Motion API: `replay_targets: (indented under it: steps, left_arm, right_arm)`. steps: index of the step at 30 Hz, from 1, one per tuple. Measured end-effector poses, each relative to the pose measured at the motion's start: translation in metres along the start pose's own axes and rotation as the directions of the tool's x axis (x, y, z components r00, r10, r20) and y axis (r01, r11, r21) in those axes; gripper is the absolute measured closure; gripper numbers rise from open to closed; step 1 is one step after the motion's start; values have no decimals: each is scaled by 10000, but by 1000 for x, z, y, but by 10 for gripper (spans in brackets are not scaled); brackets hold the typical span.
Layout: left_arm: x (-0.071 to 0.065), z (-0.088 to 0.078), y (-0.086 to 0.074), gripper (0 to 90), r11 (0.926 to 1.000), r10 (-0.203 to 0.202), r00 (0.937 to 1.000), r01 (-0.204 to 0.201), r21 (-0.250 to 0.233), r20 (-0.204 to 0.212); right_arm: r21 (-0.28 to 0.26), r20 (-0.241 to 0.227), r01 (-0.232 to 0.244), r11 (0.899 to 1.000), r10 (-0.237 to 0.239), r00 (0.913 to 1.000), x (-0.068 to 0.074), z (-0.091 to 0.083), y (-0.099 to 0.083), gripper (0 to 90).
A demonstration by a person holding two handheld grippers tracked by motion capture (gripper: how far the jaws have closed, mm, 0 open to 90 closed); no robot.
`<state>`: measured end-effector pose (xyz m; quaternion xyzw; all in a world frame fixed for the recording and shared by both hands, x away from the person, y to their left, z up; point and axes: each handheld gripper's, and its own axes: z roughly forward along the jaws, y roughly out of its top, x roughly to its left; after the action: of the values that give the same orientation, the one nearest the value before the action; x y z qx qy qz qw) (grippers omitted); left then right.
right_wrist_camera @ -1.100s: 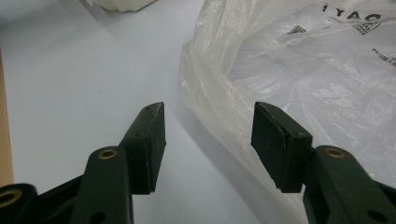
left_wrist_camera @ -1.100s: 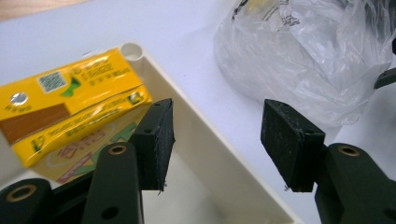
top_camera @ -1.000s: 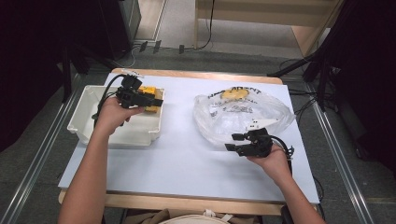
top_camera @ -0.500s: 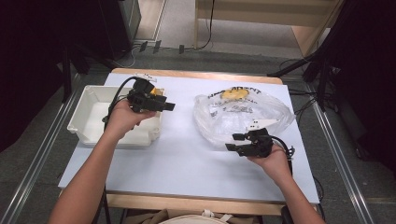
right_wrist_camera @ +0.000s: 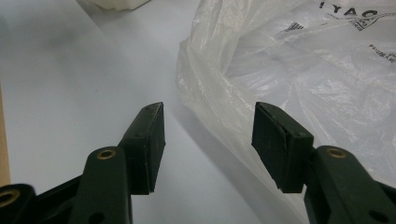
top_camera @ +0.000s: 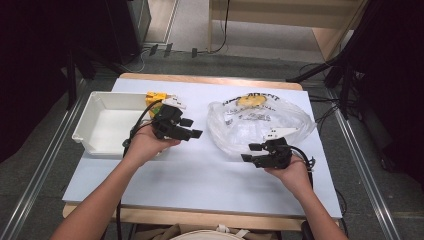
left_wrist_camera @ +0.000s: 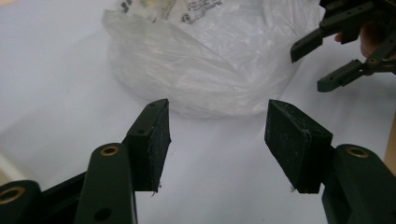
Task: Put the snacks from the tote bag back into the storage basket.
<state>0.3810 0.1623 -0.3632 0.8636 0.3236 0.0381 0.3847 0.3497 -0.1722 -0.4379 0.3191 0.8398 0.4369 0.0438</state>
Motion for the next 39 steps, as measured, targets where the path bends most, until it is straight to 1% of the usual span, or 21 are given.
replay_targets:
  steps: [3, 7, 8, 9, 11, 13, 15, 17, 18, 20, 21, 23, 26, 30, 31, 33, 35, 36, 37, 38, 39]
  left_arm:
    - [-9, 5, -3, 405, 9999, 162, 9998, -162, 55, 102]
    - [-18, 13, -9, 400, 9992, 357, 9993, -358, 189, 55]
    - [-20, 15, -10, 399, 9993, 319, 9994, -322, 214, 150]
    - [-23, 17, -12, 397, 9990, 401, 9991, -404, 174, 151]
    - [-26, 19, -15, 396, 9989, 445, 9989, -447, 157, 131]
    - [-29, 21, -18, 392, 9989, 447, 9987, -450, 129, 226]
    - [-33, 23, -22, 386, 9987, 507, 9986, -508, 54, 178]
    - [-35, 24, -25, 385, 9977, 679, 9977, -679, 20, 56]
    - [-37, 25, -27, 385, 9975, 701, 9975, -701, 12, 43]
    - [-38, 27, -29, 382, 9973, 729, 9972, -730, 64, 147]
    - [-39, 27, -32, 378, 9973, 729, 9973, -730, 72, 125]
    - [-40, 29, -36, 377, 9972, 752, 9970, -753, 14, 160]
    - [-41, 33, -42, 376, 9981, 617, 9975, -616, -21, 339]
    - [-43, 38, -47, 377, 9963, 822, 9959, -831, 239, 374]
    - [-44, 38, -47, 377, 9950, 944, 9949, -955, 293, 357]
    - [-43, 39, -48, 377, 9939, 1053, 9941, -1061, 300, 278]
    - [-41, 39, -48, 376, 9953, 933, 9948, -942, 215, 405]
    - [-40, 41, -49, 376, 9963, 820, 9952, -832, 214, 535]
    - [-39, 41, -49, 374, 9964, 800, 9951, -816, 246, 580]
    - [-39, 44, -51, 372, 9966, 761, 9954, -779, 280, 583]
    - [-40, 44, -51, 373, 9954, 862, 9950, -882, 382, 497]
  right_arm:
    - [-6, -7, -20, 10000, 20, 10000, 0, 0, 0, 454]
    - [20, -36, -10, 10000, 10, 10000, 0, 0, 0, 454]
    - [5, -43, -25, 10000, 25, 10000, 1, 0, -1, 454]
    - [41, -51, -36, 10000, 36, 10000, 1, 0, -1, 454]
    - [45, -58, 115, 9999, -115, 9999, 1, 1, -1, 455]
    - [57, -103, 180, 9998, -180, 9998, 2, 1, -1, 454]
    - [83, -107, 224, 9997, -223, 9997, 3, 2, -1, 455]
    - [103, -127, 258, 9996, -257, 9996, 3, 2, -1, 455]
    - [115, -152, 249, 9996, -247, 9996, 3, 3, -1, 455]
    - [99, -193, 280, 9996, -278, 9994, 4, 3, -1, 458]
    - [101, -323, 256, 9996, -252, 9992, 3, 3, -1, 468]
    - [96, -352, 246, 9997, -242, 9991, 4, 4, -1, 469]
    - [116, -436, 299, 9995, -294, 9986, 5, 4, -1, 476]
    - [126, -501, 411, 9991, -405, 9979, 6, 4, -1, 480]
    - [119, -502, 410, 9991, -403, 9979, 7, 4, -1, 483]
    - [112, -533, 463, 9989, -457, 9975, 7, 4, -2, 486]
    - [111, -536, 468, 9988, -462, 9975, 7, 4, -2, 486]
    - [116, -539, 487, 9987, -480, 9974, 7, 4, -2, 487]
    - [133, -545, 498, 9987, -490, 9973, 7, 4, -2, 486]
    - [141, -550, 504, 9986, -495, 9973, 7, 4, -2, 486]
    - [159, -559, 535, 9984, -525, 9971, 8, 4, -2, 486]
